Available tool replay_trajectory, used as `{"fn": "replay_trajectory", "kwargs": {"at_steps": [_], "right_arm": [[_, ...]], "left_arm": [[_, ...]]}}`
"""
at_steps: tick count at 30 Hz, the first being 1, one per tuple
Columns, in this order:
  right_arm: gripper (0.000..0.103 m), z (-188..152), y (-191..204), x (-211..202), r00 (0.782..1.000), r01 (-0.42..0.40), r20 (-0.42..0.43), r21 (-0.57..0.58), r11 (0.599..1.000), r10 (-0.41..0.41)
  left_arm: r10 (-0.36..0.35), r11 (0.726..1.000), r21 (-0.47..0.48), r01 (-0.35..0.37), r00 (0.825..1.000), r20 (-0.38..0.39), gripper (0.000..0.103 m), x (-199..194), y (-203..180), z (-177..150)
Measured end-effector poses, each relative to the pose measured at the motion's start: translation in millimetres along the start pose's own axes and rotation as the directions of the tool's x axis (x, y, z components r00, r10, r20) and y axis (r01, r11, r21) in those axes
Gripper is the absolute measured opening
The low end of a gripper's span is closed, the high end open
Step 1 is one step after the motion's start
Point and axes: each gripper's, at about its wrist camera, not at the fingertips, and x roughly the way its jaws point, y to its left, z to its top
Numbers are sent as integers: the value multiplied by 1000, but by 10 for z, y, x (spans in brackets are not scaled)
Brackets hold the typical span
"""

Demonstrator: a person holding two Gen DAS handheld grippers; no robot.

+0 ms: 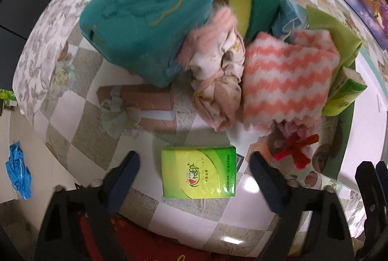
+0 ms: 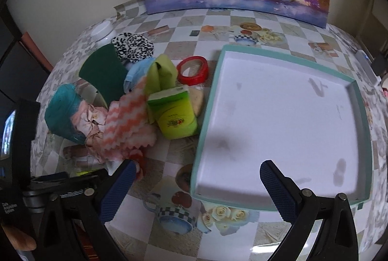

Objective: Organize soft objects
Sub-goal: 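Grasp the flat green tissue packet with the left tool while the right tool grasps the red plush toy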

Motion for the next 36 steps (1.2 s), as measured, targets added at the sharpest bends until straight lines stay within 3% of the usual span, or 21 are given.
{"fn": "replay_trajectory", "kwargs": {"at_steps": [4, 10, 21, 23, 30, 36], "right_arm": [[103, 4, 73, 16, 1000, -13, 7, -18, 1000, 13], [100, 3, 200, 89, 999, -42, 4, -48, 998, 42], [70, -28, 510, 329, 995, -94, -51, -135, 986, 88], [68, -31, 542, 384, 994, -96, -66, -141, 985, 87], [47, -46, 634, 582, 986, -123, -129, -133, 983, 106], [40, -49, 670, 707, 982, -120, -160, -127, 985, 99]], "left_arm": [[-23, 1000, 1, 23, 999, -28, 64, 78, 19, -38], [-45, 998, -51, 45, 999, 8, 64, 92, 223, -56], [-72, 973, -211, 88, 994, 84, 64, 39, 736, 63], [-74, 971, -222, 91, 994, 85, 64, 62, 805, 87], [-88, 969, -224, 102, 993, 73, 64, 41, 838, 62], [-85, 970, -221, 98, 994, 66, 64, 78, 752, 56]]}}
